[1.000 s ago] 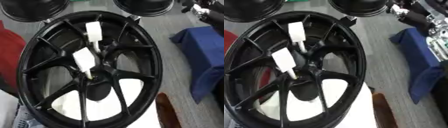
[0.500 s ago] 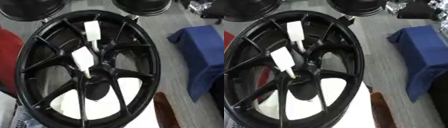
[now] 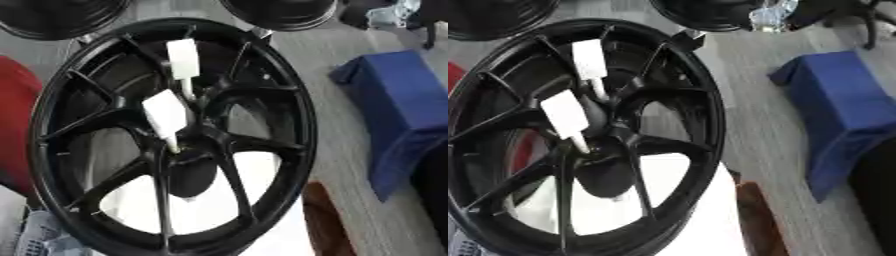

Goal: Pull the pin out of the wheel hub.

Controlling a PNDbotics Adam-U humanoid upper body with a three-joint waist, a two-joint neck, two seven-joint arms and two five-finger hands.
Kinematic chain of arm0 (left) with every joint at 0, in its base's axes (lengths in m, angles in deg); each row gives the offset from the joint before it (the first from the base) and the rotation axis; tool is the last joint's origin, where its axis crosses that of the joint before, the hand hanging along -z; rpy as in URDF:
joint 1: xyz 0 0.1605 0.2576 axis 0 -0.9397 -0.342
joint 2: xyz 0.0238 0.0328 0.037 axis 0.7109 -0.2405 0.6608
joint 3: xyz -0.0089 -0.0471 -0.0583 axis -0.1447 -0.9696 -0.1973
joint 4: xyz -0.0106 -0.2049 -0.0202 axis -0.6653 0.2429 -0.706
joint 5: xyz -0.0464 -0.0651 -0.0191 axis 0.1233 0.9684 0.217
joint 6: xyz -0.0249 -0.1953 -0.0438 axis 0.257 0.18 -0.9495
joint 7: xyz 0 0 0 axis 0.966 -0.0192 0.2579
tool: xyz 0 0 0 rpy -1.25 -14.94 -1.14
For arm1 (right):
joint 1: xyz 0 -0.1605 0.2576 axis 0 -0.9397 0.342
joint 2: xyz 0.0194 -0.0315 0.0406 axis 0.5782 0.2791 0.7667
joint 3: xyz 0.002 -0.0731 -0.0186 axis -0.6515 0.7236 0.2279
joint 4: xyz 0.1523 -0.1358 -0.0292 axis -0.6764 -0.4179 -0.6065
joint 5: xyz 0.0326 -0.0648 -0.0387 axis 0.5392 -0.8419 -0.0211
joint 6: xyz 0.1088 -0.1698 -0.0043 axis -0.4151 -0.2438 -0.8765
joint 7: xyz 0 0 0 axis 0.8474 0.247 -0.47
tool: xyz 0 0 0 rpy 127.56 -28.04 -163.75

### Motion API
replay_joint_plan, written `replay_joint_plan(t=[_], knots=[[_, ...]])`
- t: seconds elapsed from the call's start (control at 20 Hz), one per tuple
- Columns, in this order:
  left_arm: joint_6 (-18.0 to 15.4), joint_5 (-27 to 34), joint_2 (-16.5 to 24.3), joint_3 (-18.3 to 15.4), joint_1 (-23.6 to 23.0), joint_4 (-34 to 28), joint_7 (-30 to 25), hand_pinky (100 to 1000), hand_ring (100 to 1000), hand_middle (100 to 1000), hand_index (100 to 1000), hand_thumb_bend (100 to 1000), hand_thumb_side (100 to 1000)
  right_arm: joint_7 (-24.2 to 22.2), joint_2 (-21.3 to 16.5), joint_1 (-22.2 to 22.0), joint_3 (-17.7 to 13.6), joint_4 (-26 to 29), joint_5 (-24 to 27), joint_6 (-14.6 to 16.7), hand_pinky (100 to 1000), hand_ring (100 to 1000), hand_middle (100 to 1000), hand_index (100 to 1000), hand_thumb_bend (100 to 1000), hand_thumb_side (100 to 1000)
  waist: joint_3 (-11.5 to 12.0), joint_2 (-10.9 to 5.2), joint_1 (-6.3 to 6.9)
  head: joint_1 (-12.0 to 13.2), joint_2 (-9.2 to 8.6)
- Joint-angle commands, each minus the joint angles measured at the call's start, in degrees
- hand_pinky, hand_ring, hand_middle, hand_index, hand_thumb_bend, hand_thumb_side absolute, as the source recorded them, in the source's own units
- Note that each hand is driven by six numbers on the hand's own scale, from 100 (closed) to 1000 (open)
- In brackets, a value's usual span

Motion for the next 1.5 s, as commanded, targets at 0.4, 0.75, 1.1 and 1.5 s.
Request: replay_joint_plan(t=[0.4, 0.75, 1.1, 1.5], knots=[[0.33, -0.5, 2.15, -0.48, 0.11, -0.38, -0.07, 752, 656, 599, 719, 353, 664, -8.43, 3.91, 14.14, 8.62, -3.74, -3.55, -0.16, 876, 796, 737, 800, 462, 430, 0.32, -2.06, -0.34, -0.6, 0.64], [0.4, -0.5, 2.07, -0.49, 0.05, -0.23, -0.03, 753, 656, 599, 719, 352, 662, -9.03, 12.77, 24.29, 15.89, -11.22, -6.66, -3.8, 880, 794, 737, 799, 445, 436, 0.36, -2.7, -0.41, -1.0, 1.09], [0.4, -0.15, 1.7, -0.92, -0.37, 0.08, 0.46, 753, 655, 598, 718, 352, 663, -10.81, 21.23, 29.99, 19.38, -18.17, -8.25, -4.7, 889, 792, 740, 802, 413, 456, 0.54, -3.04, -0.12, -0.86, 0.64], [0.57, 0.04, 1.42, -0.99, -0.31, 0.4, 0.67, 753, 655, 598, 718, 348, 662, -11.83, 27.51, 33.66, 20.26, -24.71, -10.31, -3.6, 895, 808, 758, 818, 422, 468, 0.83, -3.26, 0.04, -1.77, 1.19]])
